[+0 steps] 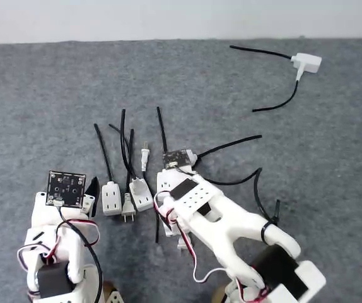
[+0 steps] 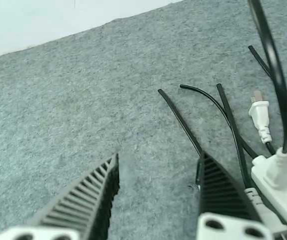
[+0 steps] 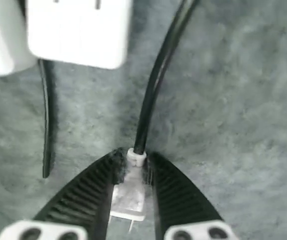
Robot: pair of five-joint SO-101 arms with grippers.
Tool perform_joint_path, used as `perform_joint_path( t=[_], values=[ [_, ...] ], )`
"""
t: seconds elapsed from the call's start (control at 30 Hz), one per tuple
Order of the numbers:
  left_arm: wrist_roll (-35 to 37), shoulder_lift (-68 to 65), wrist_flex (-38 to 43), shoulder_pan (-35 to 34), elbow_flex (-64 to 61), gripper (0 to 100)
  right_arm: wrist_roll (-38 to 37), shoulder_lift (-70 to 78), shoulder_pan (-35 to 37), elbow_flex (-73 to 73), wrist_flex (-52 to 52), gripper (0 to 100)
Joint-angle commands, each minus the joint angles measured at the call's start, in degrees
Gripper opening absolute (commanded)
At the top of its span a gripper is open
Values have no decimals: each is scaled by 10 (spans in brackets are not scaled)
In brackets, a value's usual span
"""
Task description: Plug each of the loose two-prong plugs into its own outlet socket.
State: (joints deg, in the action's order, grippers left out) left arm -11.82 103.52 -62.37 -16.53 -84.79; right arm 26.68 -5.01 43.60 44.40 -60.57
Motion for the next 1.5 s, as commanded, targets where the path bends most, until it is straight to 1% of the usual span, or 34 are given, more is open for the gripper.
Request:
perform_joint_path(
  t=[0.0,0.03,0.1,0.2,0.37,0.47,0.63,0.8,0.9,1.0,1.3,1.47],
  values=[
    [3,8,18,-3,4,239,-183,-9,-57,-47,-29,7],
    [3,8,18,-3,4,239,-204,-9,-77,-60,-41,7],
    [3,8,18,-3,4,239,-204,-9,-128,-89,-64,7],
    [3,8,18,-3,2,239,-226,-9,-202,-116,-68,7],
    [3,8,18,-3,1,239,-301,-9,-295,-166,-71,7],
    [3,8,18,-3,1,239,-321,-9,-329,-212,-91,7],
    [3,8,18,-3,1,239,-358,-10,-346,-295,-123,7],
    [3,8,21,1,3,239,-361,-58,-328,-375,-158,7],
    [8,8,60,4,4,239,-361,-106,-298,-408,-182,7],
    [7,8,95,36,25,239,-361,-165,-257,-419,-188,7],
    [7,8,107,229,96,239,-361,-377,-124,-416,-178,7],
    [4,8,108,352,138,239,-361,-452,-49,-416,-166,7]
  ],
)
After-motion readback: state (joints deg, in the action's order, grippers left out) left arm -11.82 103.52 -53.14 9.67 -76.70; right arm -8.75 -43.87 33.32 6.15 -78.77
